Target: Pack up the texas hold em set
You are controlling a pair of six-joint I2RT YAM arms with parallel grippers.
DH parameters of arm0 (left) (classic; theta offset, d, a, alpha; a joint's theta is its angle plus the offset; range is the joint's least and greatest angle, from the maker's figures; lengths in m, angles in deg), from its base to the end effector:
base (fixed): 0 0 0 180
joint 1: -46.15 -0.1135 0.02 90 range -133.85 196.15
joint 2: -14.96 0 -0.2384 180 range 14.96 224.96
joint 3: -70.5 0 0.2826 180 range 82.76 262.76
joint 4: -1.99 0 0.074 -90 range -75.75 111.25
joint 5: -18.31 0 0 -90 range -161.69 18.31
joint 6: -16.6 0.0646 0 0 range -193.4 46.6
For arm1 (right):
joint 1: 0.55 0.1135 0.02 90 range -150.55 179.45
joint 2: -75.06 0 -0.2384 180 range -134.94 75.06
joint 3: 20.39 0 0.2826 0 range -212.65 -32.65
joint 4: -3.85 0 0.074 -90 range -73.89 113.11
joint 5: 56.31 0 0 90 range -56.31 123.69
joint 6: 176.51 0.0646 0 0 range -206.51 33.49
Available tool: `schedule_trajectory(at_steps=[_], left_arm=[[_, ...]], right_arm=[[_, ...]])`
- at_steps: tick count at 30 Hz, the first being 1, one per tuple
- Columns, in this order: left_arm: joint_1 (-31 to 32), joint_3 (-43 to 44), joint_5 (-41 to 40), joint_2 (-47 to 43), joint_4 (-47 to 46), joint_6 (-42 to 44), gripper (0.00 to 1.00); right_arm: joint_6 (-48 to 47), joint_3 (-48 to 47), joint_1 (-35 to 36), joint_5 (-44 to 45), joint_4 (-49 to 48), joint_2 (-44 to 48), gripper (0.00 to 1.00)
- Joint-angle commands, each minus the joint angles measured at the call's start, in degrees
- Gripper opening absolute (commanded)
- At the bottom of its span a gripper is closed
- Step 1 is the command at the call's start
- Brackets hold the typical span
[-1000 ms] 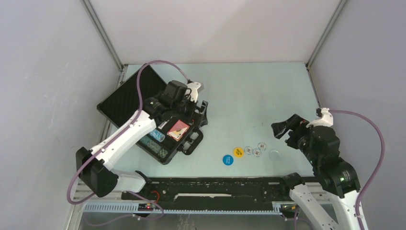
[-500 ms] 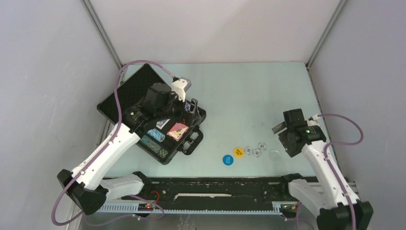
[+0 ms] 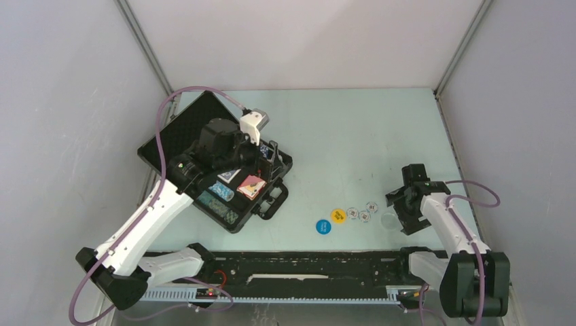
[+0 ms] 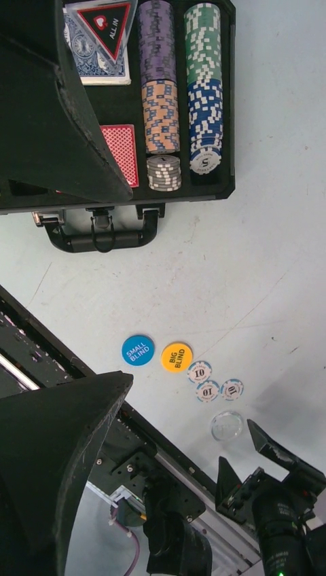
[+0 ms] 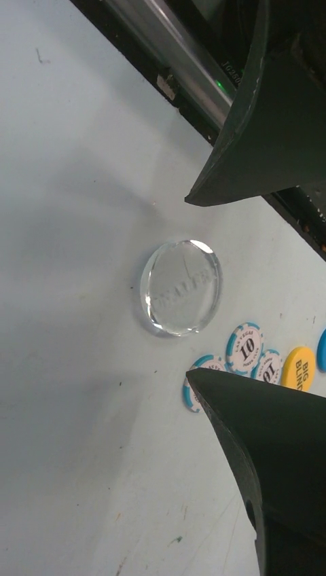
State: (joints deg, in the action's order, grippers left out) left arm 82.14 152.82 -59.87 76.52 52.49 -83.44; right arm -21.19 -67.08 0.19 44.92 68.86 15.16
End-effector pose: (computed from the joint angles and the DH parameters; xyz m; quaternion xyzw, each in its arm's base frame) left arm 0.2268 -0.1810 0.3552 0.2435 0.8267 -0.2772 0.4247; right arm 0.2038 -0.0100 0.1207 0.5373 0.8315 -0.0259 0.1387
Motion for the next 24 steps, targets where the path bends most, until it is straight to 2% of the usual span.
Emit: schedule_trajectory(at_steps=[1, 13, 20, 24], left_arm=[[-0.2, -1.8, 1.9, -1.4, -1.5, 0.7, 1.0], [-0.1, -1.9, 1.5, -1.0, -1.5, 1.0, 1.0], [-0.1, -1.9, 1.4, -0.9, -1.5, 1.1, 1.0], [-0.1, -1.9, 1.7, -1.1, -1.5, 1.1, 1.0]], right_arm=[[1.4, -0.6, 1.4, 0.2, -3.8, -3.4, 1.0], [8.8, -0.6, 6.4, 2.2, -6.0, -10.0, 0.96], [10.0, -0.1, 6.5, 5.6, -4.3, -10.0, 0.85], [10.0, 1.7, 6.5, 4.5, -6.5, -8.6, 0.79]])
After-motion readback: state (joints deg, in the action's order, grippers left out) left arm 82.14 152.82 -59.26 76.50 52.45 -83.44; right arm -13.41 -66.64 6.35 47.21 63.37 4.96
